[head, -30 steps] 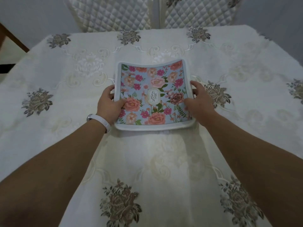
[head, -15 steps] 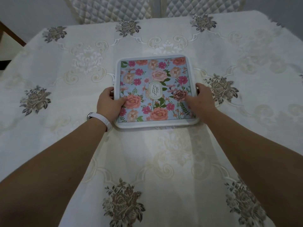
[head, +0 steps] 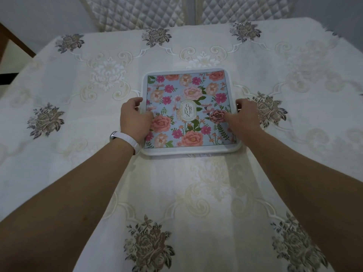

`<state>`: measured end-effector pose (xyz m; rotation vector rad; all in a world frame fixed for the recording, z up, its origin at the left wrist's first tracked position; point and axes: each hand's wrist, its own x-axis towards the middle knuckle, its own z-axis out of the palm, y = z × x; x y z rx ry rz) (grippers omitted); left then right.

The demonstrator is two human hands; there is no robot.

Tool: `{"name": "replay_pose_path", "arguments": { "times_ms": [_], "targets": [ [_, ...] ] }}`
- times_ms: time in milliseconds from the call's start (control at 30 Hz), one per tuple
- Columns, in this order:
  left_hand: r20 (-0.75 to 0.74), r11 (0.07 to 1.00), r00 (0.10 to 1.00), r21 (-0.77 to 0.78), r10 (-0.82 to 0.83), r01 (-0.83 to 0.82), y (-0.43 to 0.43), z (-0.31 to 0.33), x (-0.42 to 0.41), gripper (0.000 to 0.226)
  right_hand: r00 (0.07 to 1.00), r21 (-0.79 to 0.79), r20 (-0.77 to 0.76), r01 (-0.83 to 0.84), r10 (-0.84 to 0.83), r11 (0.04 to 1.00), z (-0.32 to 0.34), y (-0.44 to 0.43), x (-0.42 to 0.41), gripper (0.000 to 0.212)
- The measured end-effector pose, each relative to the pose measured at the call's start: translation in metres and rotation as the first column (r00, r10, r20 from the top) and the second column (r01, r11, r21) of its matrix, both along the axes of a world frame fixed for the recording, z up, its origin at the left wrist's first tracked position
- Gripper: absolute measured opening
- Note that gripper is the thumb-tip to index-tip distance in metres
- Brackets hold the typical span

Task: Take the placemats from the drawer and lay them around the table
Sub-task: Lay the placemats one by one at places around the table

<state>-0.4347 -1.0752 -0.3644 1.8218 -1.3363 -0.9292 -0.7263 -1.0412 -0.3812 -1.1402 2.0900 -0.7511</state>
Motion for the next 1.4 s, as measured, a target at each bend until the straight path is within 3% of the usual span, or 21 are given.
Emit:
{"name": "replay_pose_path", "arguments": {
  "times_ms": [167,300,533,733,1133,1400],
  "targets": [
    [-0.048,0.992,0.996,0.098,0.080,-0.075,0.003,-0.003,-0.002,0.048,0.997,0.006,-0.074,-0.036,0.036,0.999,-0.002,0.004,0.001,0.041],
    [-0.083,0.994,0.992,0.058,0.099,-0.094,0.006,-0.002,-0.001,0.042,0.993,-0.009,-0.112,-0.045,0.044,0.999,-0.001,0.004,0.000,0.053],
    [-0.166,0.995,0.983,0.067,0.082,-0.072,0.005,0.005,-0.004,0.054,0.994,-0.068,0.100,0.044,-0.037,0.997,0.006,-0.005,-0.002,0.039],
    [-0.255,0.993,0.965,0.116,0.054,-0.025,0.007,0.007,0.002,0.059,0.981,-0.051,0.191,-0.032,0.041,0.998,0.014,-0.005,-0.001,0.061],
    [-0.338,0.999,0.941,0.028,-0.027,0.039,0.043,0.050,0.014,0.050,0.957,-0.126,0.289,0.046,-0.008,0.991,0.057,0.042,0.008,0.059],
    [-0.491,0.998,0.869,-0.039,-0.061,0.048,0.096,0.096,0.028,0.043,0.940,-0.209,0.339,0.041,0.033,0.977,0.122,0.098,0.013,0.036]
  ]
}}
